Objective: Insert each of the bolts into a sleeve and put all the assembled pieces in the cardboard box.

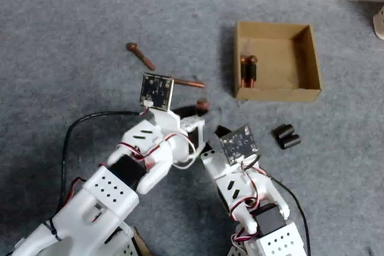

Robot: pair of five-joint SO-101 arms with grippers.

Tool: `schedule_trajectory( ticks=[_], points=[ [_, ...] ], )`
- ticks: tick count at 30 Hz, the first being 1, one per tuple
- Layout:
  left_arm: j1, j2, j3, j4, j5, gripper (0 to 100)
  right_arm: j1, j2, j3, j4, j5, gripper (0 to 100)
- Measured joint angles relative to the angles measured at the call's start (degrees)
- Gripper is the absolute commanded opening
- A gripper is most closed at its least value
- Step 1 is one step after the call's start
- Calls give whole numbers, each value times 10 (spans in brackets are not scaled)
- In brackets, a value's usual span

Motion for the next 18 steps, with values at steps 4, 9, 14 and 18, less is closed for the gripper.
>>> schedule_trajectory(
  ticks=[4, 9, 14, 18],
  points=[
    [-10, -6, -13, 81, 3, 338, 0, 0, 0, 0, -1, 5],
    [-52, -8, -53, 184, 2, 389, 11, 0, 0, 0, 0, 5],
    [-95, -8, -125, 328, 1, 425, 62, 0, 0, 0, 0, 5],
    [-137, -8, -156, 416, 0, 427, 83, 0, 0, 0, 0, 5]
  ],
)
